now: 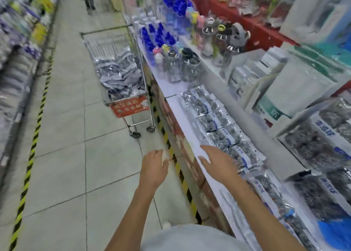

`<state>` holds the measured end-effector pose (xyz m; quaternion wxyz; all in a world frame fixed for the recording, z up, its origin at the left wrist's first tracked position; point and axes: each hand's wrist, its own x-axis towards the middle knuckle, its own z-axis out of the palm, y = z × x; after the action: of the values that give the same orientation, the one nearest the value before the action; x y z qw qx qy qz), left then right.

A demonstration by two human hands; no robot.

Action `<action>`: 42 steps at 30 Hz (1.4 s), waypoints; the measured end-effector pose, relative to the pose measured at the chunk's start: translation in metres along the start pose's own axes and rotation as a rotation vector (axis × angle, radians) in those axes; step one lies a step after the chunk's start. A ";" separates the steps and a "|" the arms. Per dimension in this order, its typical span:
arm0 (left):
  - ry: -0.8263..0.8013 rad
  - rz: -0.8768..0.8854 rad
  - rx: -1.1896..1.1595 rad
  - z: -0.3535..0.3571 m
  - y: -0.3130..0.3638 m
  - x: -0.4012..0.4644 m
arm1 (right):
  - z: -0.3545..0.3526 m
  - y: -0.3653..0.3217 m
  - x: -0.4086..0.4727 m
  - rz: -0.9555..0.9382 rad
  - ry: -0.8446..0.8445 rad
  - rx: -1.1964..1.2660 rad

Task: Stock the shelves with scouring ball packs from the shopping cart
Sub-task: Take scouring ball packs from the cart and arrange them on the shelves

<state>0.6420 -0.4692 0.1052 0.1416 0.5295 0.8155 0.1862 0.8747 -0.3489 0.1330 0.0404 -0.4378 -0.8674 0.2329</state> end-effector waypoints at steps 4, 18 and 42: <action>0.040 -0.104 0.008 -0.032 -0.066 0.008 | 0.022 -0.052 0.057 -0.116 -0.019 -0.005; 0.089 -0.357 -0.027 -0.086 -0.205 0.123 | 0.090 -0.146 0.241 -0.181 -0.194 -0.063; -0.034 -0.550 -0.265 -0.147 -0.393 0.523 | 0.065 -0.266 0.748 -0.110 -0.203 0.053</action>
<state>0.0518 -0.1578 0.0400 0.2680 0.2690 0.8943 0.2370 0.2010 0.0743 0.0924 -0.0236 -0.3626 -0.8833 0.2962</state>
